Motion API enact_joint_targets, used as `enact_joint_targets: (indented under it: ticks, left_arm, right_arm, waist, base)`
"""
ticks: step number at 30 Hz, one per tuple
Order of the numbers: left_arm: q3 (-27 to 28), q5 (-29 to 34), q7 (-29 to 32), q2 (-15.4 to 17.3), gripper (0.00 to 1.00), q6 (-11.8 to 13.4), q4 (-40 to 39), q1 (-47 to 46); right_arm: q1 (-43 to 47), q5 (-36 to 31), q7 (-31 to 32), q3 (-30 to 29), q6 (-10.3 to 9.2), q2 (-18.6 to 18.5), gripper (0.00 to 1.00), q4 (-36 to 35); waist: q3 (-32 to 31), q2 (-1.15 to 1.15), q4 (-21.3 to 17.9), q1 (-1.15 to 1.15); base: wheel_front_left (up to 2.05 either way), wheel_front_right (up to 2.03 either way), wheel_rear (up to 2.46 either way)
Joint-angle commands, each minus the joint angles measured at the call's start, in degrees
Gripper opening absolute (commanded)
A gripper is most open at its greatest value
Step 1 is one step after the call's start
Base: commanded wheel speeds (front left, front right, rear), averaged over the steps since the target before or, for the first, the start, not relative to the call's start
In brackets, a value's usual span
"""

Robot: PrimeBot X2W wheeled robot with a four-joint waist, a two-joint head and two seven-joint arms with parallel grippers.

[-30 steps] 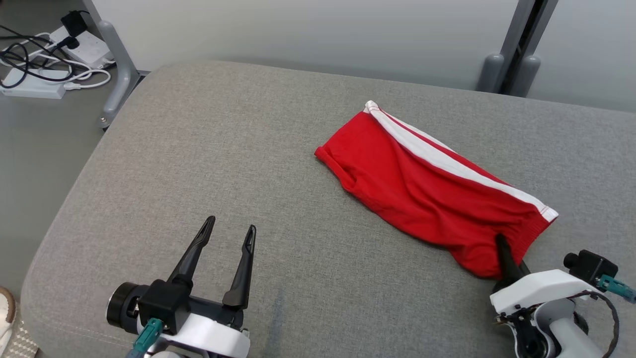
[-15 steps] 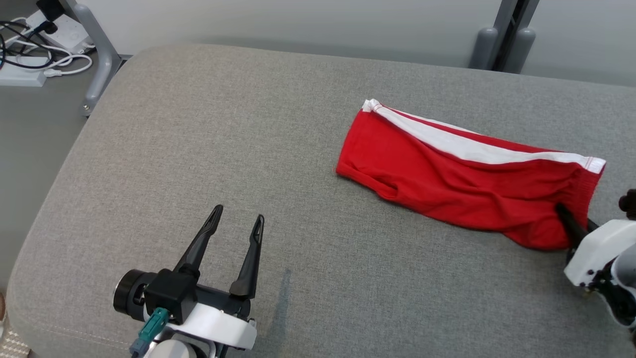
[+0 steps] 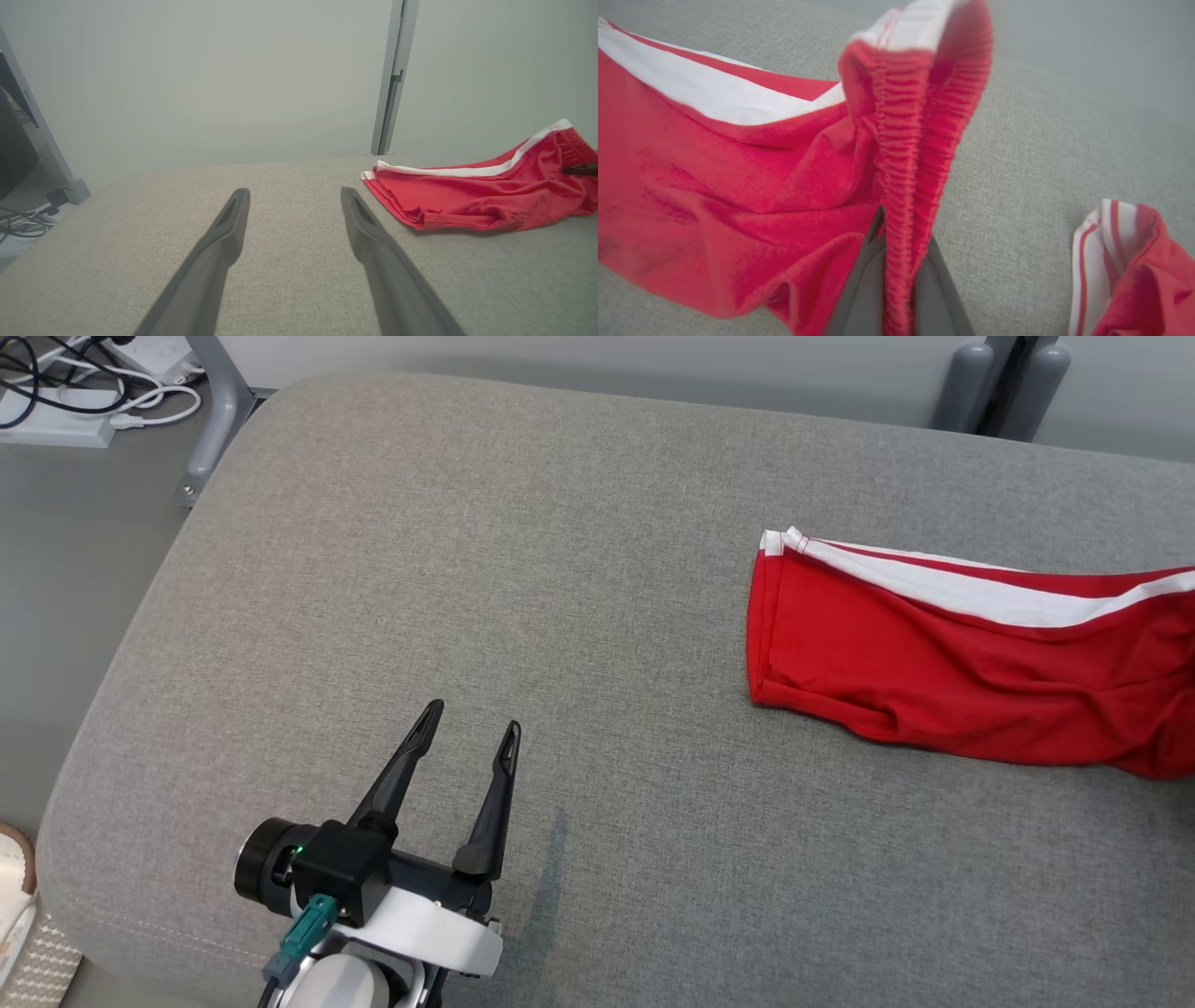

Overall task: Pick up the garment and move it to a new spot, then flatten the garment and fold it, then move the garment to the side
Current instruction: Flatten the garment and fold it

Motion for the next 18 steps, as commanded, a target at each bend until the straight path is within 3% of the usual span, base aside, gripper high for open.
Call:
enact_joint_targets:
  ticks: [1,7,18]
  left_arm:
    - [0.0,-0.2,-0.2,0.2,1.0,0.3,0.3,-0.6]
    - [-0.1,-0.1,-0.2,0.2,1.0,0.4,0.9,-0.3]
    - [0.0,-1.3,-0.2,0.2,1.0,1.0,0.6,0.6]
  right_arm:
    - [-1.0,0.5,0.3,0.5,-0.05,-0.5,0.0,0.1]
    - [-4.1,1.7,0.9,5.3,-0.05,0.7,0.0,-0.2]
    - [-8.4,11.4,3.8,8.6,-0.04,7.4,0.0,-2.7]
  waist:
    - [-0.1,0.0,0.0,0.0]
    - [-1.8,0.0,-0.3,0.0]
    - [-4.3,0.0,0.0,0.0]
  base:
    - [0.0,0.0,0.0]
    - [0.0,0.0,0.0]
    - [0.0,0.0,0.0]
